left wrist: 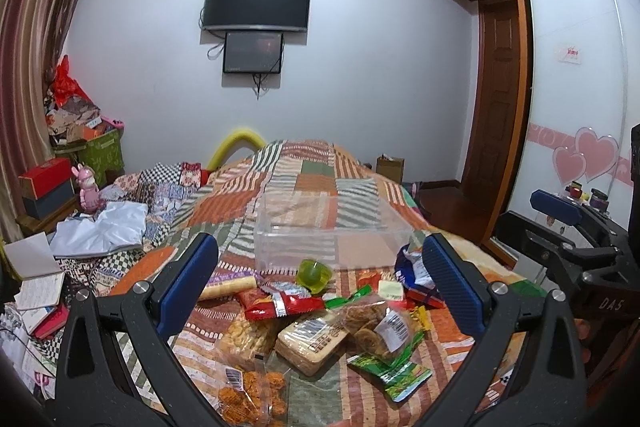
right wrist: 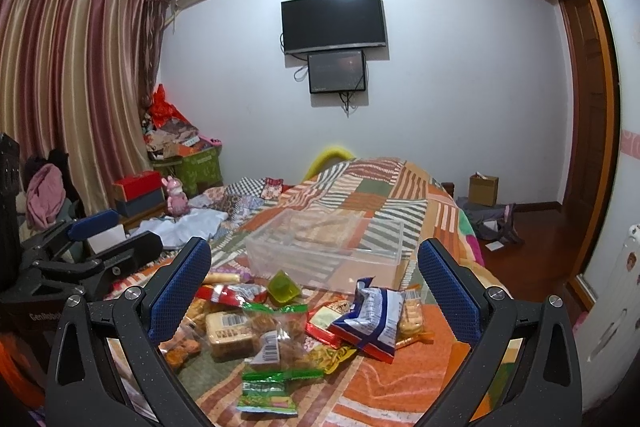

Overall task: Organize snacks
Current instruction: 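Grasp the red chip bag with the left gripper while the right grasps the white-blue wafer pack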

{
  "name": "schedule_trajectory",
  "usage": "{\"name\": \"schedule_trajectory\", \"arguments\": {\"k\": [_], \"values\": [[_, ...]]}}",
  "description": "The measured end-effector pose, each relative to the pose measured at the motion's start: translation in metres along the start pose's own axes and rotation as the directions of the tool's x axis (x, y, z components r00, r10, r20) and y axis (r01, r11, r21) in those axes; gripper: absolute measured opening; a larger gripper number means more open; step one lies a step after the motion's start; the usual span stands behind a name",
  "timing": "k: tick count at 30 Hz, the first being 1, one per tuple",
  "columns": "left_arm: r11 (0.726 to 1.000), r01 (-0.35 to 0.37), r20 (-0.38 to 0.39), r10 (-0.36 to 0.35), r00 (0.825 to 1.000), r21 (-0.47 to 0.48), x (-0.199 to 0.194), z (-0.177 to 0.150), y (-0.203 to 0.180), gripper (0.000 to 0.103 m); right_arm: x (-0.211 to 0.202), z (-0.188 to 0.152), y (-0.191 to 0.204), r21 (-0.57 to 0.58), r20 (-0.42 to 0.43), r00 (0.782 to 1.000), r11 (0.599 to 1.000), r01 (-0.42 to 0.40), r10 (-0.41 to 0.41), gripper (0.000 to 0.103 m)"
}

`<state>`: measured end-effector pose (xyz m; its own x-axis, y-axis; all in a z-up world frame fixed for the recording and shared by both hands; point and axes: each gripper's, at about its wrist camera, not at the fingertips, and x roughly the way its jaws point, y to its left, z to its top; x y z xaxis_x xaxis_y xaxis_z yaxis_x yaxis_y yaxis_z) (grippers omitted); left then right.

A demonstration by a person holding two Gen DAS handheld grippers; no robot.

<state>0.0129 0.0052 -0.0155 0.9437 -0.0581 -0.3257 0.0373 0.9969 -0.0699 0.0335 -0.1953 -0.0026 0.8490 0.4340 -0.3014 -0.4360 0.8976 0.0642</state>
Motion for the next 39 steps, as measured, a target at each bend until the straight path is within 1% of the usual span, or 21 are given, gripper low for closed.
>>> {"name": "schedule_trajectory", "arguments": {"k": [5,7,9,11,13,16,18,20,21,23,24,26,28,32,35,39], "values": [[1.0,-0.016,-0.052,0.017,0.998,0.013,0.019,-0.01,0.009,0.102,0.016,-0.011,0.002,-0.017,-0.056,0.998,1.0,-0.008,0.007,0.103],[1.0,-0.02,-0.078,0.021,0.997,0.015,0.027,-0.014,0.013,0.095,0.023,-0.015,0.0,-0.014,-0.083,0.997,1.0,-0.01,0.009,0.103],[1.0,-0.022,-0.112,0.023,0.993,0.015,0.036,-0.018,0.019,0.091,0.028,-0.017,-0.004,-0.002,-0.109,0.994,1.0,-0.011,0.011,0.103],[1.0,-0.022,-0.144,0.023,0.989,0.008,0.046,-0.022,0.024,0.088,0.034,-0.02,-0.009,0.014,-0.136,0.991,1.0,-0.013,0.015,0.103],[1.0,-0.021,-0.171,0.021,0.985,0.004,0.054,-0.025,0.026,0.083,0.04,-0.023,-0.015,0.03,-0.161,0.987,0.999,-0.013,0.018,0.103],[1.0,-0.004,-0.22,0.003,0.976,-0.002,0.068,-0.028,0.03,0.079,0.047,-0.028,-0.023,0.053,-0.194,0.981,0.999,-0.01,0.02,0.102],[1.0,0.012,-0.251,-0.012,0.968,-0.002,0.078,-0.028,0.031,0.078,0.051,-0.03,-0.026,0.054,-0.212,0.977,0.999,-0.004,0.016,0.098],[1.0,0.014,-0.274,-0.013,0.962,0.002,0.088,-0.026,0.031,0.078,0.055,-0.032,-0.026,0.051,-0.228,0.974,0.999,0.003,0.009,0.091],[1.0,0.014,-0.287,-0.013,0.958,0.003,0.093,-0.025,0.032,0.078,0.057,-0.033,-0.029,0.053,-0.239,0.971,0.999,0.01,0.003,0.089],[1.0,0.019,-0.31,-0.017,0.951,0.004,0.103,-0.021,0.034,0.078,0.063,-0.034,-0.036,0.062,-0.257,0.966,0.998,0.01,0.006,0.08],[1.0,0.022,-0.323,-0.02,0.946,0.004,0.109,-0.02,0.035,0.078,0.066,-0.034,-0.041,0.07,-0.268,0.963,0.998,0.009,0.01,0.077],[1.0,0.031,-0.357,-0.029,0.934,0.0,0.12,-0.019,0.039,0.078,0.075,-0.034,-0.045,0.082,-0.285,0.959,0.997,0.008,0.015,0.069],[0.999,0.032,-0.393,-0.035,0.919,-0.013,0.131,-0.018,0.044,0.078,0.082,-0.036,-0.05,0.094,-0.306,0.952,0.995,0.015,0.014,0.065],[0.999,0.028,-0.459,-0.038,0.888,-0.028,0.153,-0.022,0.05,0.078,0.095,-0.041,-0.062,0.118,-0.348,0.937,0.993,0.029,0.014,0.064],[1.0,0.018,-0.498,-0.025,0.867,-0.018,0.167,-0.026,0.053,0.078,0.103,-0.045,-0.069,0.124,-0.382,0.924,0.991,0.04,0.01,0.064],[1.0,0.016,-0.559,-0.02,0.829,-0.013,0.183,-0.033,0.053,0.078,0.112,-0.051,-0.076,0.145,-0.414,0.91,0.988,0.047,0.018,0.064]]}}
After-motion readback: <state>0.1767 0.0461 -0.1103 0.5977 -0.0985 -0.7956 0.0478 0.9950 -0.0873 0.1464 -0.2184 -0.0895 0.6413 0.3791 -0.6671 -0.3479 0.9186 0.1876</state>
